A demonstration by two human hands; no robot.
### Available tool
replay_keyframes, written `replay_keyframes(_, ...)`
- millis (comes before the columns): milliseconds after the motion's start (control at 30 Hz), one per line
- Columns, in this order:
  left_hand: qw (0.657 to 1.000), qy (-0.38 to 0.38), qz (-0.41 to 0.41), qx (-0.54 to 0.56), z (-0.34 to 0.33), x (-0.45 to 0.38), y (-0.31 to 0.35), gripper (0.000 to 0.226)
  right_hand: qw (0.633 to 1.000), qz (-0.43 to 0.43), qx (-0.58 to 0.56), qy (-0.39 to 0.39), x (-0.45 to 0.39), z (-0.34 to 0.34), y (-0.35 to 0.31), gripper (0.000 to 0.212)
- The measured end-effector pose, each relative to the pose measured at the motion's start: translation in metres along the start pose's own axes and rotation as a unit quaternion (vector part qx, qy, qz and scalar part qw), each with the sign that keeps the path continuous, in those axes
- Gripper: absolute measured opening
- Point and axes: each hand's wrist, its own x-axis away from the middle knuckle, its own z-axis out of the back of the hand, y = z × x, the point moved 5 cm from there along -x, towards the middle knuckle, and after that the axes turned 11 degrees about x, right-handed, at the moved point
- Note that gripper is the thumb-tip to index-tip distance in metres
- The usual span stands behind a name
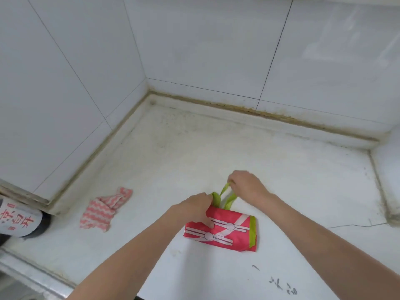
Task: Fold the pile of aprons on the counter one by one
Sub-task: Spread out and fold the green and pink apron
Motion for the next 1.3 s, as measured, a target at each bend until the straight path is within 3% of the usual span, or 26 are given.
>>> replay_keyframes(67, 1.0, 0.006, 0.0, 0.019, 0.001, -0.001, 0.0, 0.056, 0.985, -0.031, -0.167, 0.011, -0.003, 0.03, 0.006, 0.022)
replay_keyframes(133, 1.0, 0.001, -0.002, 0.03, 0.003, -0.001, 0.0, 0.054, 0.94, -0.042, -0.336, -0.046, 0.004, 0.056, 0.006, 0.019)
replay_keyframes(200, 1.0, -0.001, -0.02, 0.014, 0.005, 0.001, 0.003, 0.052, 0.916, -0.029, -0.374, -0.14, 0.016, 0.08, 0.005, 0.016)
replay_keyframes(333, 0.999, 0.0, -0.051, -0.011, 0.008, 0.01, 0.008, 0.049, 0.936, -0.021, -0.186, -0.299, 0.04, 0.124, 0.015, 0.018)
replay_keyframes(467, 0.998, 0.0, -0.064, -0.015, 0.021, 0.022, 0.01, 0.042, 0.901, -0.128, 0.06, -0.409, 0.057, 0.155, 0.031, 0.027)
replay_keyframes(533, 0.996, 0.027, -0.079, -0.029, 0.036, 0.026, 0.016, 0.039, 0.895, -0.151, 0.209, -0.364, 0.056, 0.166, 0.033, 0.022)
replay_keyframes(600, 0.993, 0.049, -0.093, -0.055, 0.049, 0.029, 0.024, 0.038, 0.907, -0.163, 0.262, -0.287, 0.052, 0.174, 0.029, 0.019)
replay_keyframes(633, 0.991, 0.058, -0.099, -0.064, 0.056, 0.03, 0.027, 0.038, 0.913, -0.168, 0.271, -0.255, 0.053, 0.178, 0.027, 0.042)
replay_keyframes(700, 0.991, 0.071, -0.107, -0.042, 0.068, 0.033, 0.025, 0.035, 0.925, -0.164, 0.24, -0.243, 0.056, 0.181, 0.027, 0.087)
replay_keyframes(733, 0.99, 0.082, -0.116, -0.014, 0.075, 0.033, 0.023, 0.032, 0.935, -0.163, 0.203, -0.242, 0.061, 0.183, 0.027, 0.099)
replay_keyframes(867, 0.969, 0.128, -0.152, 0.149, 0.103, 0.042, 0.015, 0.026, 0.944, -0.19, 0.081, -0.257, 0.082, 0.182, 0.037, 0.112)
replay_keyframes(933, 0.924, 0.13, -0.173, 0.314, 0.115, 0.05, 0.016, 0.021, 0.943, -0.205, -0.003, -0.263, 0.091, 0.172, 0.042, 0.109)
replay_keyframes(1000, 0.849, 0.107, -0.205, 0.475, 0.127, 0.06, 0.022, 0.029, 0.937, -0.209, -0.13, -0.247, 0.098, 0.155, 0.042, 0.1)
replay_keyframes(1067, 0.779, 0.095, -0.237, 0.573, 0.138, 0.066, 0.031, 0.04, 0.92, -0.204, -0.258, -0.213, 0.103, 0.136, 0.037, 0.088)
replay_keyframes(1133, 0.713, 0.103, -0.256, 0.645, 0.149, 0.072, 0.043, 0.03, 0.899, -0.213, -0.353, -0.148, 0.101, 0.116, 0.034, 0.071)
replay_keyframes(1200, 0.683, 0.098, -0.262, 0.675, 0.157, 0.078, 0.057, 0.022, 0.876, -0.268, -0.402, -0.012, 0.095, 0.107, 0.042, 0.055)
replay_keyframes(1300, 0.688, 0.021, -0.268, 0.674, 0.153, 0.085, 0.077, 0.026, 0.798, -0.358, -0.416, 0.249, 0.094, 0.12, 0.063, 0.036)
